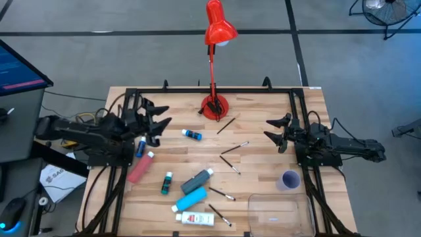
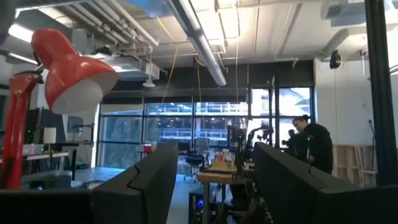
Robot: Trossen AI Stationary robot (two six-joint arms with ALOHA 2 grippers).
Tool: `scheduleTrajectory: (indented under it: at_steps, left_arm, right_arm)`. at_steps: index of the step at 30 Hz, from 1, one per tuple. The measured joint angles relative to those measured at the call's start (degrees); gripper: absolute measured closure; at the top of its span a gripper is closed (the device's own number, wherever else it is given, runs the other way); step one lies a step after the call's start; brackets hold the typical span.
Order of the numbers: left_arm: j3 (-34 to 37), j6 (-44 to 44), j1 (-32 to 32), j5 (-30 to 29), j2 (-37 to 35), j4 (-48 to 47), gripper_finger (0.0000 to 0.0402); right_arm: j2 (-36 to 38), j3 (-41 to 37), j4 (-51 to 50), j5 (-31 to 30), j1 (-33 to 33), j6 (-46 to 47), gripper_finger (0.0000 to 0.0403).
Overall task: Pick & Place Paint Supplies
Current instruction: Put the blue paint bottle into the transparent bin
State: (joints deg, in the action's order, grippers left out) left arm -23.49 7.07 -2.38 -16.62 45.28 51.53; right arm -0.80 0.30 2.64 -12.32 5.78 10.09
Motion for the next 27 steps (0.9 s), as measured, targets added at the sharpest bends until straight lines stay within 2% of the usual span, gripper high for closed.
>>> scheduleTrajectory:
  at_steps: [27]
  left_arm:
    - [-1.06, -0.04, -0.38, 0.66, -0.66, 3.08, 0.0198]
  right_arm:
    - [0.02, 0.0, 0.06, 0.0, -0.02, 0.11, 0.0127]
